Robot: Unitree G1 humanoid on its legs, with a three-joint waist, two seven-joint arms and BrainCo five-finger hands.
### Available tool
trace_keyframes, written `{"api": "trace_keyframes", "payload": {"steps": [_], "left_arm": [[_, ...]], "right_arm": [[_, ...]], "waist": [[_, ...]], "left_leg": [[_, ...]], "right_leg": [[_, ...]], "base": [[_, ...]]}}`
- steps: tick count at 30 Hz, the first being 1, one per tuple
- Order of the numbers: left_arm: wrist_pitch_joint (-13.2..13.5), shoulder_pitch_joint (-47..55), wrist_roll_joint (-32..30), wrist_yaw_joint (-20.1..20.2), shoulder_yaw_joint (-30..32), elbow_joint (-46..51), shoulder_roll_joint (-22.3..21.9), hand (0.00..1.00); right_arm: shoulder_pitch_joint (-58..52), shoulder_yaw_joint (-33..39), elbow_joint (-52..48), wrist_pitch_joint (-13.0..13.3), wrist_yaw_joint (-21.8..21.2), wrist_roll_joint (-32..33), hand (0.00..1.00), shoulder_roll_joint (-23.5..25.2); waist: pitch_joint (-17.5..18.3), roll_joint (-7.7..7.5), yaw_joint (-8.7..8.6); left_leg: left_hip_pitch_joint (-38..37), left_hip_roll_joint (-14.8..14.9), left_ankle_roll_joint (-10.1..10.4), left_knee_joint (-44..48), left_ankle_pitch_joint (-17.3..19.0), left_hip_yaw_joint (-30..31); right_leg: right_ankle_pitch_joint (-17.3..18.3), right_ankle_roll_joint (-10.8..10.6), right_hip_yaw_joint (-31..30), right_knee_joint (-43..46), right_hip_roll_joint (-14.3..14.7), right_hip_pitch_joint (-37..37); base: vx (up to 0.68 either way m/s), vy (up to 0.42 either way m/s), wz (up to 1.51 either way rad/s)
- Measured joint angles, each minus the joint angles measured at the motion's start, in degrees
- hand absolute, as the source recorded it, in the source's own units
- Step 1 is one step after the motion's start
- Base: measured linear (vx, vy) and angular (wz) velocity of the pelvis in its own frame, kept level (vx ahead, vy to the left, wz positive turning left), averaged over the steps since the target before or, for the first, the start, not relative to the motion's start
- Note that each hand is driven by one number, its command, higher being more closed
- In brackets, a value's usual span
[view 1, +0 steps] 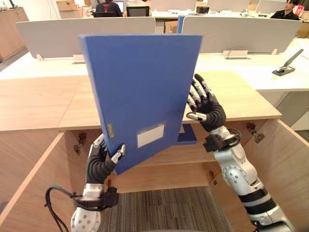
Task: Walk over to the cabinet, pick up the folder, carry it to the office cabinet, place the folder inside the office cabinet, then close the office cabinet door
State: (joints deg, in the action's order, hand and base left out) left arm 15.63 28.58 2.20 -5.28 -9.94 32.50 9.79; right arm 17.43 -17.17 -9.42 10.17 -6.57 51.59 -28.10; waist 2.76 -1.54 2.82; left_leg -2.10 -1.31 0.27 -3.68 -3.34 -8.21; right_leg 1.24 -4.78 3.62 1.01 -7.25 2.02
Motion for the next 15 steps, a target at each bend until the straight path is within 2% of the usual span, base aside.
{"api": "trace_keyframes", "payload": {"steps": [5,15], "left_arm": [[-0.33,1.92,2.26,-0.06,-3.08,-0.47,2.01,1.0],[-1.1,4.3,3.6,-0.69,-5.93,-1.13,4.11,1.0]], "right_arm": [[6.37,-4.47,1.27,0.22,0.5,3.52,0.0,-3.41],[11.02,-9.94,5.25,0.28,0.61,3.33,0.0,-5.39]], "waist": [[0.04,-0.07,0.58],[0.28,-0.38,1.54]], "left_leg": [[-0.06,0.0,-0.02,0.02,-0.02,0.01],[-0.09,-0.09,-0.14,0.02,-0.14,0.03]], "right_leg": [[0.0,0.0,0.0,0.17,-0.01,0.0],[0.01,0.0,0.04,0.35,-0.11,-0.01]], "base": [[0.0,0.0,0.0],[0.0,0.0,0.0]]}}
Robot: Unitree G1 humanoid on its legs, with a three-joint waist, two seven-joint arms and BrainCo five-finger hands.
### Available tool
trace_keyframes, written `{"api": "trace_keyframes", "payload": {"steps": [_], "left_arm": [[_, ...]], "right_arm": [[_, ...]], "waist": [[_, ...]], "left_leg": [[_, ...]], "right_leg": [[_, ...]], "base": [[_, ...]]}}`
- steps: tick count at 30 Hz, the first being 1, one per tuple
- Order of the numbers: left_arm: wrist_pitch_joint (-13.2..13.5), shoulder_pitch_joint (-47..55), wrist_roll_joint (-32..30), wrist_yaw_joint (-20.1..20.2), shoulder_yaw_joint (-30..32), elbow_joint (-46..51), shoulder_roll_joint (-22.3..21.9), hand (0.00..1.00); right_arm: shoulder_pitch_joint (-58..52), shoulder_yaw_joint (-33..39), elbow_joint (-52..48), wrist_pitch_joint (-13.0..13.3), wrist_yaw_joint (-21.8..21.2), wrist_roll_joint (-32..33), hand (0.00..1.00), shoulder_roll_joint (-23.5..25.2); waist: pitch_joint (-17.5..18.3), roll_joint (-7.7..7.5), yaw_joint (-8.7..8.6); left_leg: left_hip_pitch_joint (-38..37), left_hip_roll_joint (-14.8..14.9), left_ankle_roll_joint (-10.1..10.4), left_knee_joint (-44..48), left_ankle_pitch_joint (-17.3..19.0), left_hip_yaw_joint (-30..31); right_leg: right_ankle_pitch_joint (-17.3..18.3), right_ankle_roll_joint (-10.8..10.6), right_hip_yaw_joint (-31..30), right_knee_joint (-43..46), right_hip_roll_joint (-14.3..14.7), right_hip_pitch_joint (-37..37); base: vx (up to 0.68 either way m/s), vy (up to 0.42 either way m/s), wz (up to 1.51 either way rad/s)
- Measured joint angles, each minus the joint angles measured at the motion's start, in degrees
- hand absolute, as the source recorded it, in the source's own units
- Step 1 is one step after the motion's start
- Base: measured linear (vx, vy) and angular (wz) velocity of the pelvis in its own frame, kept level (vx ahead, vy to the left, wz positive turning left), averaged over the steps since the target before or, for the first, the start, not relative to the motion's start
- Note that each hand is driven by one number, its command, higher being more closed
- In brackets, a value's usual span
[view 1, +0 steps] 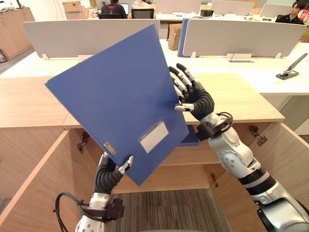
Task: Walk over to the cabinet, pick up the folder, carry it to the office cabinet, place the folder inside the office cabinet, then close the office cabinet door
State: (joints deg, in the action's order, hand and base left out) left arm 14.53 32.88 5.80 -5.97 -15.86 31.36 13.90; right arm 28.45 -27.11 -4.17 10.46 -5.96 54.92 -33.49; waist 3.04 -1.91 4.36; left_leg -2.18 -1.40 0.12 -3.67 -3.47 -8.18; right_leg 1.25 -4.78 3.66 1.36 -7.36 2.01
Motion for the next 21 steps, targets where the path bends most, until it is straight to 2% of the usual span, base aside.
{"api": "trace_keyframes", "payload": {"steps": [3,7,9,13,21], "left_arm": [[-1.35,0.04,1.27,-0.02,-0.25,-0.92,0.06,1.0],[-3.16,0.07,1.53,-1.0,-0.16,-1.58,-0.21,1.0],[-3.31,0.06,1.54,-1.41,0.11,-1.57,-0.51,1.0],[-3.35,-0.1,1.39,-1.38,0.32,-1.53,-1.49,1.0],[-3.34,-0.32,1.22,-1.37,1.57,-1.53,-2.93,1.0]], "right_arm": [[0.02,-1.05,3.05,-0.51,0.31,-0.8,0.0,1.35],[0.01,-1.3,7.34,-2.07,2.02,-8.58,0.0,4.98],[0.01,-1.27,9.33,-2.75,2.68,-12.26,0.0,6.12],[-0.17,-1.42,11.73,-4.25,2.98,-15.48,0.0,7.23],[-1.0,-1.3,13.99,-4.48,3.21,-20.46,0.0,9.44]], "waist": [[0.03,-0.02,0.09],[0.06,0.02,0.13],[0.07,0.02,0.2],[0.07,-0.01,0.22],[0.15,-0.46,0.24]], "left_leg": [[0.0,-0.07,-0.06,0.0,-0.06,0.01],[0.02,-0.18,-0.16,-0.01,-0.14,0.08],[0.02,-0.27,-0.22,-0.01,-0.18,0.16],[0.02,-0.47,-0.36,-0.03,-0.27,0.37],[0.02,-0.99,-0.76,-0.11,-0.56,0.61]], "right_leg": [[0.0,0.0,0.03,0.06,-0.06,-0.02],[0.01,0.0,0.2,0.14,-0.17,-0.05],[0.01,-0.01,0.29,0.2,-0.27,-0.04],[0.13,-0.14,0.46,0.5,-0.49,-0.06],[0.32,-0.39,0.59,0.97,-1.0,-0.31]], "base": [[0.0,0.0,0.0],[0.0,0.0,0.0],[0.0,0.0,0.0],[0.0,0.0,0.03],[0.0,0.0,0.01]]}}
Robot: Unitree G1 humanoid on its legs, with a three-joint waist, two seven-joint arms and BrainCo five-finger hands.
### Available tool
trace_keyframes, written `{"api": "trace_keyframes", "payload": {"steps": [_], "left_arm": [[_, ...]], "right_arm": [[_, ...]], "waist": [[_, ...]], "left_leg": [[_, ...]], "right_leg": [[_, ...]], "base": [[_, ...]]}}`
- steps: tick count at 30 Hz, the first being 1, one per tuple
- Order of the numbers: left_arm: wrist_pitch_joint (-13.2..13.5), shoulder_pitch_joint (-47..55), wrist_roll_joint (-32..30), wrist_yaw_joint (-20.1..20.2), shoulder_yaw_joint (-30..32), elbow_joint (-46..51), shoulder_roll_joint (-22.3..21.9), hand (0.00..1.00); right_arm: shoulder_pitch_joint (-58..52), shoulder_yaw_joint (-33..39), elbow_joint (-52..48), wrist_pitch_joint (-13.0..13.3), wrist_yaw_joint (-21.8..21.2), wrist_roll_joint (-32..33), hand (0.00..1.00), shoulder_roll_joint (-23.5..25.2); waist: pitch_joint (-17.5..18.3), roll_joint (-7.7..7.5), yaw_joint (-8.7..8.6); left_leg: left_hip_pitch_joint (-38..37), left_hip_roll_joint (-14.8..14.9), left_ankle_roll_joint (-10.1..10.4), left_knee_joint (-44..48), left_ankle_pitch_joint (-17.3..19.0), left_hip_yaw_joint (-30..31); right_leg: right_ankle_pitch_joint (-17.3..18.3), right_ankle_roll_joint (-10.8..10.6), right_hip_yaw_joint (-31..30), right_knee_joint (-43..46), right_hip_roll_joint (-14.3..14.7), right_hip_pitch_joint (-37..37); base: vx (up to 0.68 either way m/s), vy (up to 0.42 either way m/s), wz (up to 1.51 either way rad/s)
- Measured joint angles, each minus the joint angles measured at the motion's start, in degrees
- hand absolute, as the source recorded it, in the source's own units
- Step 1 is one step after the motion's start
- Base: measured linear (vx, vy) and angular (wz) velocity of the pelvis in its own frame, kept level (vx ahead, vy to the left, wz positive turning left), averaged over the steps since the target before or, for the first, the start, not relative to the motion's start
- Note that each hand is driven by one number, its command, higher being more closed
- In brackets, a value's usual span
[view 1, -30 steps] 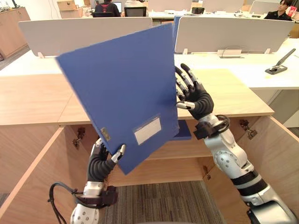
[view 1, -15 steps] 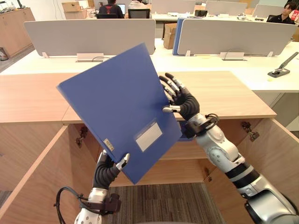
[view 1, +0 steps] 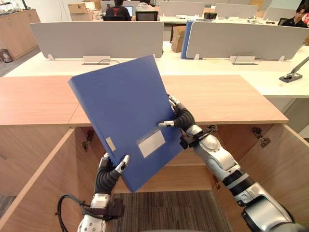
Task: Walk over to the cabinet, pick up the folder, carry it to the office cabinet, place the folder inside the office cabinet, then close the office cabinet door
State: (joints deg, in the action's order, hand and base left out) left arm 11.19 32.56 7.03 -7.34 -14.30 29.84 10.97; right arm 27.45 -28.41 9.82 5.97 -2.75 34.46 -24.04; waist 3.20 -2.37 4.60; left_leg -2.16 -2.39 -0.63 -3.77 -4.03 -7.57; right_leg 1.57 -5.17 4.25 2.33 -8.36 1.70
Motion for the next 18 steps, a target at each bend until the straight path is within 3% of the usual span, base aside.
{"api": "trace_keyframes", "payload": {"steps": [11,14,18], "left_arm": [[0.0,-1.02,-0.25,0.0,0.97,0.0,-1.86,1.0],[0.0,-1.11,-0.29,0.0,1.07,0.0,-1.84,1.0],[-0.05,-1.14,-1.02,-0.07,1.59,-0.01,-1.42,1.0]], "right_arm": [[-0.45,2.36,0.02,0.15,1.18,-5.75,0.0,2.8],[-0.77,2.17,1.06,-0.04,0.75,-1.5,0.0,2.97],[-0.08,-2.21,3.46,-2.04,-0.39,10.01,0.0,1.08]], "waist": [[0.17,-1.09,-0.21],[0.17,-1.1,-0.12],[0.18,-1.13,0.02]], "left_leg": [[0.08,-0.61,-0.09,-0.1,-0.05,0.0],[0.11,-0.75,-0.09,-0.18,-0.05,0.03],[0.14,-0.76,-0.09,-0.28,-0.05,0.03]], "right_leg": [[0.02,-0.07,0.01,0.09,-0.66,-0.17],[0.06,-0.13,0.01,0.09,-0.8,-0.21],[0.07,-0.16,0.01,0.07,-0.8,-0.29]], "base": [[0.0,0.0,0.0],[0.0,0.0,0.0],[0.0,0.0,0.0]]}}
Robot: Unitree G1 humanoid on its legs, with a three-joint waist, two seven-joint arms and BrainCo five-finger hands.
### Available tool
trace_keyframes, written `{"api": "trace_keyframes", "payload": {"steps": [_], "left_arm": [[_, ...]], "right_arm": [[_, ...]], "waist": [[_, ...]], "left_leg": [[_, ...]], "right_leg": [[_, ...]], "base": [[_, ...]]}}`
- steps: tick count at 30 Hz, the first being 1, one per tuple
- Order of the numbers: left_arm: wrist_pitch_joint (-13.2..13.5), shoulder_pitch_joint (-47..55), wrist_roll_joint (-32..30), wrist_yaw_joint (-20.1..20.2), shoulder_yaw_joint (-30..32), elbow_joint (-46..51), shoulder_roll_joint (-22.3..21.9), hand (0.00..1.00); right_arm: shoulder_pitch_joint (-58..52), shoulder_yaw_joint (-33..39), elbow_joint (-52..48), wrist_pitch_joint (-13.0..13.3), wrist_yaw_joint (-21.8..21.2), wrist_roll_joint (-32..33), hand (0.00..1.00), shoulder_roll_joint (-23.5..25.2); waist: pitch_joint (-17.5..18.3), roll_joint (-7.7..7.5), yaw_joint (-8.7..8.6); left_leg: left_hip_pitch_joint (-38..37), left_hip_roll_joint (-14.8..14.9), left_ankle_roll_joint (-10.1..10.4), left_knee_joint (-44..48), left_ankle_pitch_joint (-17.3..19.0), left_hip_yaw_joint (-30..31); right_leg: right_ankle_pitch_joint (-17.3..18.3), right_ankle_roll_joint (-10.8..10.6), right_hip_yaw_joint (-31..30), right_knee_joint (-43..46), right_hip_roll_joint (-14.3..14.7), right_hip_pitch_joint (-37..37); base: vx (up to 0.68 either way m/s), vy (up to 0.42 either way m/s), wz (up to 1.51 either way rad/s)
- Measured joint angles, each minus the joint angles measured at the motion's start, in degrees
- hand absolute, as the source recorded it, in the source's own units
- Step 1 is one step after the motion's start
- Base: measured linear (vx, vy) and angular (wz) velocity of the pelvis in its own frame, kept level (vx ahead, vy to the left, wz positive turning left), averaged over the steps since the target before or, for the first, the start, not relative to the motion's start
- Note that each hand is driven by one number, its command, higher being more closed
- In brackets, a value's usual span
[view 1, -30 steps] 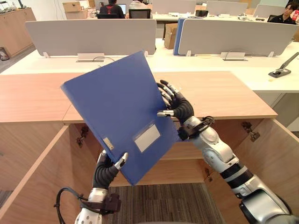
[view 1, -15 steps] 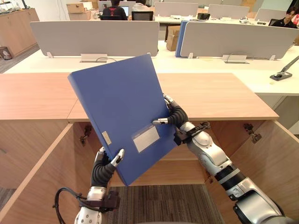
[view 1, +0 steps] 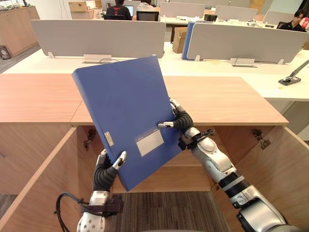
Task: Walk over to the cabinet, pick up the folder, carry it to the office cabinet, place the folder inside the office cabinet, then close the office cabinet door
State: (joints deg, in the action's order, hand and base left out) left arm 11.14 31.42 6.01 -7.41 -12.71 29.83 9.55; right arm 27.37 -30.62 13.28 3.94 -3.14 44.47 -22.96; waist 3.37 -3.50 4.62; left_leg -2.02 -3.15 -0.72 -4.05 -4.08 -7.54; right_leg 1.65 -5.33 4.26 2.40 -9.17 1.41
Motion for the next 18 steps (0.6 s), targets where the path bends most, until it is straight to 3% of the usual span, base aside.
{"api": "trace_keyframes", "payload": {"steps": [1,5,8,12,18], "left_arm": [[-0.06,0.0,-0.5,-0.12,0.43,0.0,0.35,1.0],[-0.04,0.0,-1.14,-0.55,0.66,0.01,2.94,1.0],[0.48,0.0,-1.04,-0.85,0.66,0.02,3.52,1.0],[2.38,0.0,-0.7,-0.94,0.64,0.12,4.34,1.0],[4.14,0.07,0.82,-0.93,-0.61,0.12,4.36,1.0]], "right_arm": [[0.84,-3.28,0.22,-1.01,-0.69,3.89,1.0,-2.31],[5.1,-13.61,0.14,-4.11,-1.28,15.66,1.0,-9.48],[9.45,-18.93,0.07,-5.85,-1.77,19.87,1.0,-13.06],[13.45,-22.57,-1.51,-6.7,-4.19,21.69,1.0,-17.09],[16.37,-22.55,-3.27,-6.53,-5.94,21.77,1.0,-19.41]], "waist": [[0.0,0.0,0.11],[0.0,0.0,1.09],[0.01,0.0,1.52],[0.12,-0.01,2.16],[0.12,0.02,2.73]], "left_leg": [[0.03,0.02,0.0,0.0,0.0,0.01],[0.07,0.16,0.02,0.0,0.01,0.09],[0.23,0.26,0.05,0.06,0.03,0.24],[1.02,0.33,0.08,0.38,0.06,0.59],[1.11,0.45,0.36,0.54,0.3,0.67]], "right_leg": [[0.0,0.0,0.0,-0.03,0.03,-0.02],[0.0,0.0,0.02,-0.07,0.22,-0.01],[0.0,0.01,0.14,-0.06,0.31,-0.04],[-0.01,0.03,0.31,0.09,0.35,-0.46],[-0.01,0.03,0.31,0.28,0.44,-0.47]], "base": [[0.0,0.0,0.0],[0.0,0.0,0.0],[0.0,0.0,0.01],[0.0,0.001,0.04],[0.0,0.0,0.0]]}}
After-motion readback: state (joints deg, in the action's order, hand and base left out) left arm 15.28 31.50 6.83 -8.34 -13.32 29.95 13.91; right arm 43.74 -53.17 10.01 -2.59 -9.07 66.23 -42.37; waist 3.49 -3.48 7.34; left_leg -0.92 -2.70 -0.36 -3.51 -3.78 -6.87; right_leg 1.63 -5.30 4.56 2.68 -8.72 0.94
